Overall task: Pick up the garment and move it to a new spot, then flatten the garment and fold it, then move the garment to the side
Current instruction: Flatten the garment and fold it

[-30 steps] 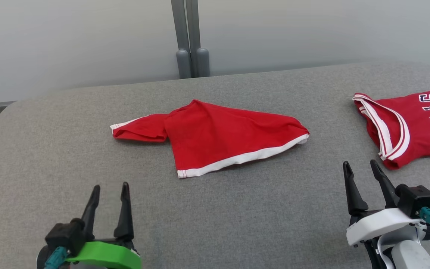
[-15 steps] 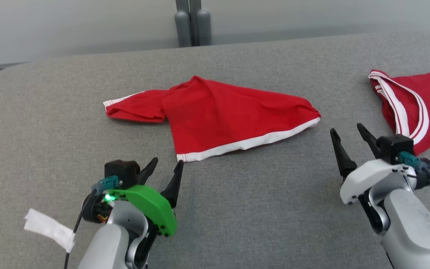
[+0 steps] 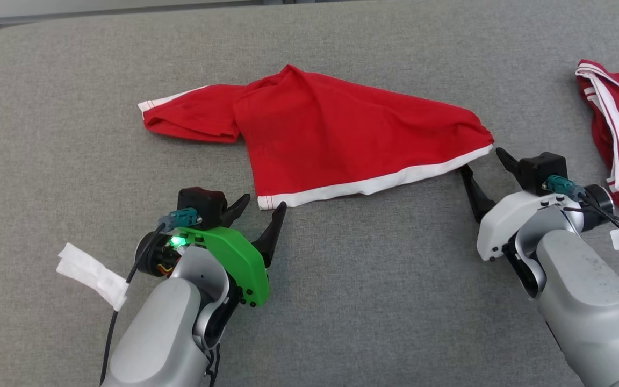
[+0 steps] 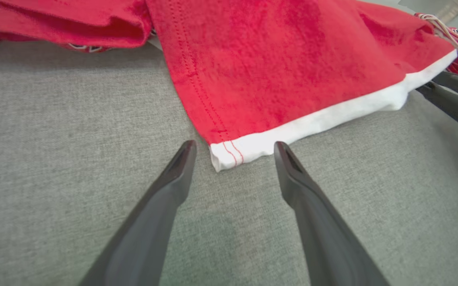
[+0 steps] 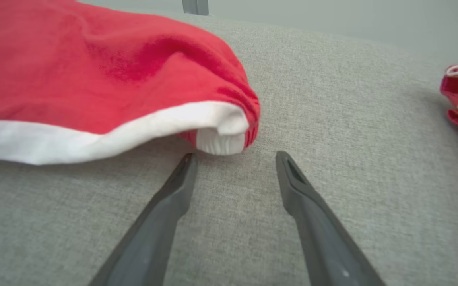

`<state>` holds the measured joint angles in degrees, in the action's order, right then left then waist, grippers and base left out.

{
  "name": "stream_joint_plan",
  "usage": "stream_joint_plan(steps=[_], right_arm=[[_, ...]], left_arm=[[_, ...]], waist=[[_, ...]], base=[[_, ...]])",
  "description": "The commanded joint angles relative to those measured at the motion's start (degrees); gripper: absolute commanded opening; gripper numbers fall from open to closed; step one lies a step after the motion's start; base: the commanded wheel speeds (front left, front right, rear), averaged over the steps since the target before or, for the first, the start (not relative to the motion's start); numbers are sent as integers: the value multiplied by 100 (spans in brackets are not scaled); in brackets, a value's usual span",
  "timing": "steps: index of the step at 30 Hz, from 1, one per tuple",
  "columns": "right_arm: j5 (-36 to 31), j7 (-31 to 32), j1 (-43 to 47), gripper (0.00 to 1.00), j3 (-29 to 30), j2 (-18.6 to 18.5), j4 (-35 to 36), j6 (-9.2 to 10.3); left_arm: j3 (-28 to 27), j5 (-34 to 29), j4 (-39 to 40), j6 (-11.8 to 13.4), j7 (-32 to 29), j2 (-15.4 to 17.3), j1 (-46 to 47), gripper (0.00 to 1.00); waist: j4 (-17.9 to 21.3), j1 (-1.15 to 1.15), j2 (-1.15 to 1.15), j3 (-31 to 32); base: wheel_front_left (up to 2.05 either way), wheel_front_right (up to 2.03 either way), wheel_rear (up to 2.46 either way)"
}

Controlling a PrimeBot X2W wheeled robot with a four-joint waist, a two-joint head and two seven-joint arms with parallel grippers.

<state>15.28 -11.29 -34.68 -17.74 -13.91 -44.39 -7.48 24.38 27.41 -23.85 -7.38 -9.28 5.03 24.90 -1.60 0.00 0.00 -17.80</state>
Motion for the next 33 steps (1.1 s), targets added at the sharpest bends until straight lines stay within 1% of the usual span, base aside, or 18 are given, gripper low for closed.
stream_joint_plan(steps=[1, 6, 12, 18, 28, 29, 30, 31, 32, 33], right_arm=[[58, -79, -115, 100, -58, 7, -72, -3], [75, -231, -306, 100, -250, 45, -232, -3], [-65, -355, -361, 100, -138, 87, -272, -3], [-83, -394, -199, 100, -30, 143, -43, -3], [-266, -393, -126, 100, 69, 132, 259, -3], [-292, -394, -115, 100, 85, 139, 283, -3], [-316, -394, -107, 100, 97, 146, 299, -3], [-337, -394, -103, 100, 112, 154, 318, -3], [-360, -394, -101, 100, 121, 161, 334, -3], [-377, -393, -98, 100, 123, 163, 346, -3]], left_arm=[[37, 23, -55, -15, 42, 52, 144, 100], [113, 63, -268, -16, 121, 104, 311, 100], [123, 84, -503, -1, 190, 101, 368, 100], [157, 133, -599, -1, 190, 88, 362, 100], [239, 296, -558, -5, 48, 106, 410, 100], [247, 318, -558, -6, 23, 113, 411, 97], [254, 325, -561, -6, 13, 118, 410, 87], [262, 328, -569, -6, -8, 123, 404, 58], [271, 328, -574, -6, -14, 125, 402, 46], [278, 329, -574, -6, -21, 126, 401, 24]], waist=[[-35, 0, 0, -124], [-14, 0, 0, -193], [29, 0, 0, -159], [61, 0, 0, -135], [100, 0, 0, -197], [102, 0, 0, -201], [104, 0, 0, -206], [104, 0, 0, -211], [102, 0, 0, -214], [100, 0, 0, -217]], base=[[0, 0, 0], [0, 0, 0], [0, 0, 0], [0, 0, 0], [0, 0, 0], [0, 0, 0], [0, 0, 0], [0, 0, 0], [0, 0, 0], [0, 0, 0]])
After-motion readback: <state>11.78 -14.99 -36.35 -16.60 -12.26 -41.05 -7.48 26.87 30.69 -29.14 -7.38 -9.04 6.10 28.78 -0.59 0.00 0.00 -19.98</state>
